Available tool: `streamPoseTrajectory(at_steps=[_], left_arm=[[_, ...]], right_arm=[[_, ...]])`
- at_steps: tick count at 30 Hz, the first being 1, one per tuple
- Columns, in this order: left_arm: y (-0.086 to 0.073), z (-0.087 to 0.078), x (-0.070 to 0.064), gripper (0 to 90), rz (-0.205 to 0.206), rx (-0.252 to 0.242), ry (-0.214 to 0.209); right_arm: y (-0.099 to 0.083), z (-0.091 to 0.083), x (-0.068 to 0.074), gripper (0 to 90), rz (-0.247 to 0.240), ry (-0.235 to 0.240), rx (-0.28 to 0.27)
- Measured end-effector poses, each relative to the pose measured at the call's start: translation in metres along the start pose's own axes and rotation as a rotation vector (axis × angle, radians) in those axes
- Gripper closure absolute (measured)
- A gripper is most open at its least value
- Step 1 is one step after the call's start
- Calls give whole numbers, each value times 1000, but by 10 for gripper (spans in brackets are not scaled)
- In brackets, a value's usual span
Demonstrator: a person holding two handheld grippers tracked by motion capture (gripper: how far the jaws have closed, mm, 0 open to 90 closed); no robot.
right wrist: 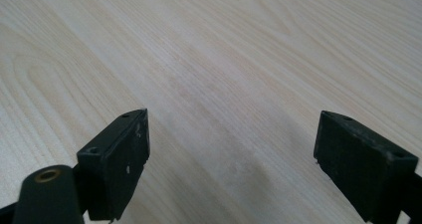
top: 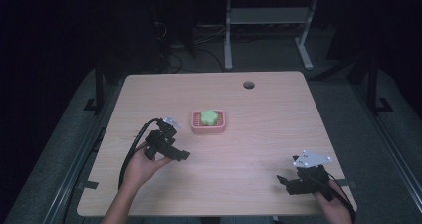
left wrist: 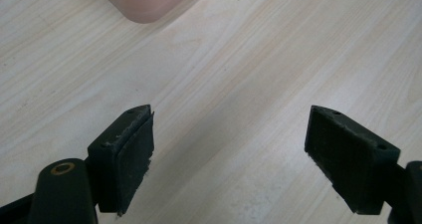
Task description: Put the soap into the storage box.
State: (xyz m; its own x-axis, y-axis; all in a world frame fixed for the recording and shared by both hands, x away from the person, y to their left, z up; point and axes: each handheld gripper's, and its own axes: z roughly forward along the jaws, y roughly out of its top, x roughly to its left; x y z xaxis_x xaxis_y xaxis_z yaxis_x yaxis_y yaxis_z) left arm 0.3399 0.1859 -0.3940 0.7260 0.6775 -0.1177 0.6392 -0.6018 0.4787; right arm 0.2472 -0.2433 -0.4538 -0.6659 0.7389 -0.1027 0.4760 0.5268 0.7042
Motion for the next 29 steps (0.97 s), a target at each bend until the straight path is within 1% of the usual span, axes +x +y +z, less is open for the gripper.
streamPoseTrajectory(at_steps=[4, 6, 9, 10, 13, 17, 18, 19, 20, 21, 22, 25, 27, 29], left_arm=[[-6, -3, -2, 194, 6, -6, 0], [-10, -5, -3, 194, -2, -13, -7], [-18, -6, -2, 194, -6, -21, -10], [-20, -6, -2, 194, -16, -24, -10], [-28, -6, 0, 193, -19, -17, -15], [-36, -6, -2, 193, -27, -28, -2], [-38, -7, -3, 193, -24, -26, 2], [-40, -7, -4, 193, -18, -29, 2], [-42, -8, -6, 193, -25, -34, 3], [-44, -9, -6, 193, -22, -38, 6], [-47, -10, -7, 193, -24, -42, 8], [-54, -11, -10, 193, -28, -52, 9], [-60, -12, -12, 193, -28, -62, 19], [-67, -13, -17, 195, -31, -92, 23]], right_arm=[[0, 0, 0, 138, -2, 2, 2], [0, 0, 0, 138, -10, -1, 4], [0, 0, 0, 138, -7, -1, 2], [0, 0, 0, 138, -1, 1, 0], [0, 0, 0, 138, -3, 1, 3], [0, 0, 1, 138, -4, 0, 2], [0, 0, 0, 138, -9, -1, 5], [0, -1, 1, 138, 0, -1, 2], [0, -1, 0, 138, -12, -6, 5], [-1, -1, -1, 138, -31, -8, 10], [-1, -1, 1, 138, 0, 0, 3], [-1, -1, 1, 138, -1, -2, 3], [-1, -1, 1, 138, -5, -1, 3], [-1, 0, 1, 138, -1, 0, 3]])
